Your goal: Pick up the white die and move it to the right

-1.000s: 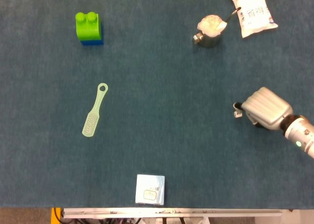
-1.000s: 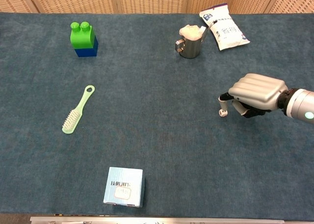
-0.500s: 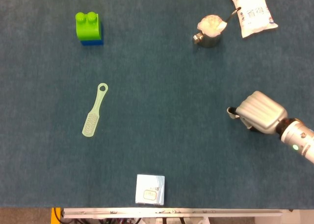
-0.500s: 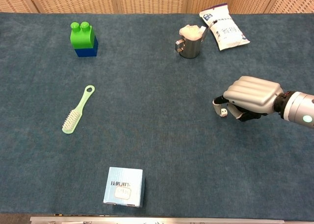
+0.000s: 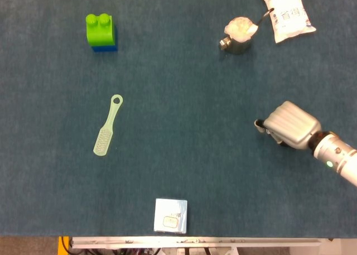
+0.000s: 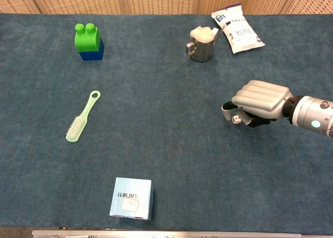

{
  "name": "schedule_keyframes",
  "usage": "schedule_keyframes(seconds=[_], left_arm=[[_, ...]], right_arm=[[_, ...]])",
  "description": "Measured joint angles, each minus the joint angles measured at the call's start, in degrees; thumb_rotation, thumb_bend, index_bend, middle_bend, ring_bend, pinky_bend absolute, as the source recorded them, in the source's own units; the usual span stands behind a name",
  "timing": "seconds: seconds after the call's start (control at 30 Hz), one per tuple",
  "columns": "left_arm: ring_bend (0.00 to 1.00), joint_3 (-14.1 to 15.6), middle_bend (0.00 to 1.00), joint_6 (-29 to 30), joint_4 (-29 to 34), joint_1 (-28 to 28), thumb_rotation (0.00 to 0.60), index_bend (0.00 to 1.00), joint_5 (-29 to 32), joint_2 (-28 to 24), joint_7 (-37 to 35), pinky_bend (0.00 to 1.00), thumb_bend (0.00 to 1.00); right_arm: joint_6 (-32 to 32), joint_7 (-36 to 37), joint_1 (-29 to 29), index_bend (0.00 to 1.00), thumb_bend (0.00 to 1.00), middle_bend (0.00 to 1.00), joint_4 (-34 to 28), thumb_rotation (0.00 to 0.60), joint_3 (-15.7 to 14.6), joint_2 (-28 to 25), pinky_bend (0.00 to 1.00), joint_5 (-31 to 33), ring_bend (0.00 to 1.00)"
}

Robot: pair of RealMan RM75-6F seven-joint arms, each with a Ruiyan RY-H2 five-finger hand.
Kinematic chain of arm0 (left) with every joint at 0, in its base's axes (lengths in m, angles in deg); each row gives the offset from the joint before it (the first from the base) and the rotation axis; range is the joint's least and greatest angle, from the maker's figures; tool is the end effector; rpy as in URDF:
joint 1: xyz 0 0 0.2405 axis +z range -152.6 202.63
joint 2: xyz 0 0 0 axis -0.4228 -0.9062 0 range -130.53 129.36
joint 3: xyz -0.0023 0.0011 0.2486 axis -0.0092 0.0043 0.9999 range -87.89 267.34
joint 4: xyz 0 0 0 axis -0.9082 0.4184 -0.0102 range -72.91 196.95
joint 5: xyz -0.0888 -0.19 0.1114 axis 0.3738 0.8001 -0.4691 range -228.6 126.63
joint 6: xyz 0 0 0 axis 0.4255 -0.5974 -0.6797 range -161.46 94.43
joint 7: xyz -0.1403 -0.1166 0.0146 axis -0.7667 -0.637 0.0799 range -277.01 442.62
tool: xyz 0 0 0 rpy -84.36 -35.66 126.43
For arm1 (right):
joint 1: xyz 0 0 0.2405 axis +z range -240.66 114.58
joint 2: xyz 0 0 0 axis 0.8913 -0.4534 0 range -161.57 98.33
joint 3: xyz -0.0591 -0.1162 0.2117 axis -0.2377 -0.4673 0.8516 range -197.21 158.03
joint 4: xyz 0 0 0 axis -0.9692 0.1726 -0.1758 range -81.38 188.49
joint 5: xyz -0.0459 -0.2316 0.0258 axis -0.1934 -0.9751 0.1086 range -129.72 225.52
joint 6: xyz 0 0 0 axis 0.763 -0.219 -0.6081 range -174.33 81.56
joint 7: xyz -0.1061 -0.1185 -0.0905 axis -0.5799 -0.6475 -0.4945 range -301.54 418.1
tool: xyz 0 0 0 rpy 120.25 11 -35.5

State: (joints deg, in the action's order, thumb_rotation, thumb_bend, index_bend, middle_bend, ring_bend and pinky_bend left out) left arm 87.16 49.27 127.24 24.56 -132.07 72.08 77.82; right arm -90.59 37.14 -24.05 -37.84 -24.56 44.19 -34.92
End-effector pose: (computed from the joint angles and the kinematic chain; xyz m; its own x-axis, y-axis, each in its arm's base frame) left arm -0.4289 0.1926 0.1481 0.5867 0.0634 0.8073 0.7901 0.1738 -0.5878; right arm -0.2054 -0.2875 -0.0639 0.7876 -0.3437 0.5115 -0.5849 -0.6784 0.4447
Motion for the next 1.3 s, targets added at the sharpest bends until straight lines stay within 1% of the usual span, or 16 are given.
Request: schedule_keyframes(seconds=[0.43, 1.3], left_arm=[[0.22, -0.01, 0.23, 0.00, -0.10, 0.04, 0.600, 0.27, 0.01, 0.03, -0.07, 0.40, 0.02], [0.22, -0.23, 0.23, -0.40, -0.27, -0.10, 0.600, 0.27, 0.47, 0.31, 0.74, 0.40, 0.02]], right_arm=[[0.61, -0.91, -0.09, 0.42, 1.00, 1.00, 1.01, 0.600, 0.00, 0.31, 1.00, 1.57, 1.00], [-2.08, 1.24, -2.61, 0.43, 1.00, 1.00, 0.21, 0.600, -1.55, -2.52, 1.00, 0.11, 1.00]])
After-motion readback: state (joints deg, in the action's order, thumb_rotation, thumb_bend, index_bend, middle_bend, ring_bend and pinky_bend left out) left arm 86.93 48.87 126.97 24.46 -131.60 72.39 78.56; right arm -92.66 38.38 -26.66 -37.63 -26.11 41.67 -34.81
